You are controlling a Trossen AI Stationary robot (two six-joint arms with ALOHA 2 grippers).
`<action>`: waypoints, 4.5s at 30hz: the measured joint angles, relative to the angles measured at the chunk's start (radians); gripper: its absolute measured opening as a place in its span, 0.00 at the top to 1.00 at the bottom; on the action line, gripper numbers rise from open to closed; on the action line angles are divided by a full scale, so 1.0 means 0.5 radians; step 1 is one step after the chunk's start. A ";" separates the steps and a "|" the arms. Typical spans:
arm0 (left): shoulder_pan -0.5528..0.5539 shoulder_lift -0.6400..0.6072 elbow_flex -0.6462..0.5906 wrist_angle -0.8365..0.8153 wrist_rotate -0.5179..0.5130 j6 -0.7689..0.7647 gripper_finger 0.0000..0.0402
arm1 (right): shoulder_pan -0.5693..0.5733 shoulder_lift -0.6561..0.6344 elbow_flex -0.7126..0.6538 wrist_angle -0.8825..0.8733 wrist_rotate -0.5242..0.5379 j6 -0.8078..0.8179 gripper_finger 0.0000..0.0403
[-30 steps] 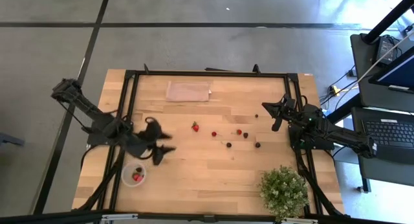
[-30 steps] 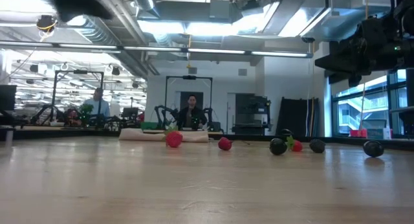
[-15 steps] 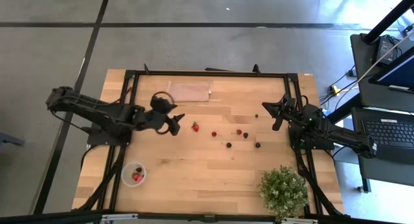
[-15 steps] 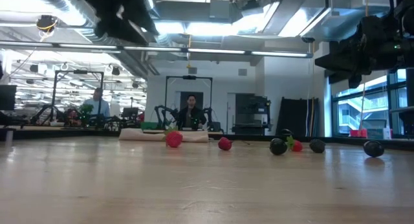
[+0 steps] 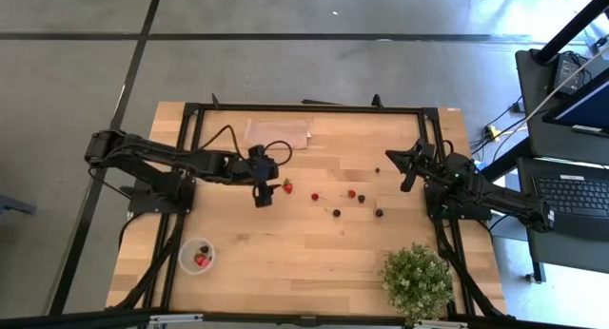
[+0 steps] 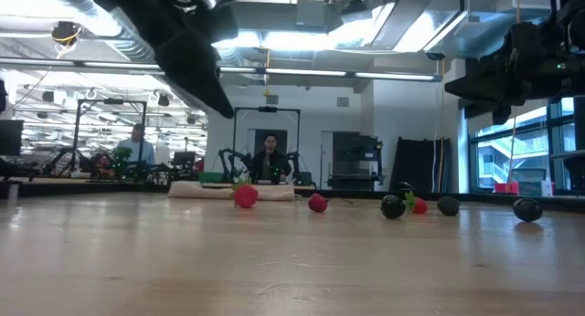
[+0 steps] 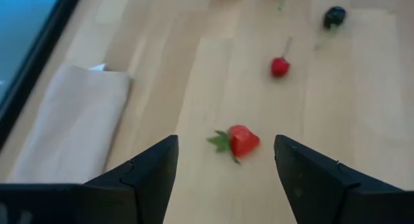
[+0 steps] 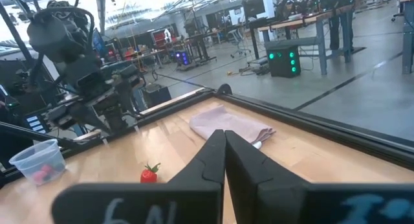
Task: Pick and placing Produce into tupperware
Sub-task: Put the left strawberry into the transparent bin
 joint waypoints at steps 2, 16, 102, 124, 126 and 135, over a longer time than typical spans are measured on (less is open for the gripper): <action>0.002 0.008 0.000 0.032 -0.061 0.049 0.39 | 0.001 0.000 0.000 -0.003 0.000 0.000 0.97; 0.002 0.007 0.000 0.048 -0.261 0.376 0.28 | 0.000 0.000 0.000 -0.006 -0.001 -0.003 0.97; 0.359 1.118 0.629 -0.483 0.756 1.306 0.22 | 0.000 0.000 0.000 -0.025 -0.001 -0.167 0.97; 0.324 1.118 0.623 -0.429 0.737 1.242 0.22 | 0.000 0.000 0.000 -0.027 -0.003 -0.107 0.97; 0.324 1.118 0.623 -0.431 0.738 1.240 0.22 | 0.000 0.000 0.000 -0.027 -0.003 -0.107 0.97; 0.317 1.119 0.623 -0.438 0.736 1.136 0.22 | 0.001 0.000 0.000 -0.027 -0.005 -0.107 0.97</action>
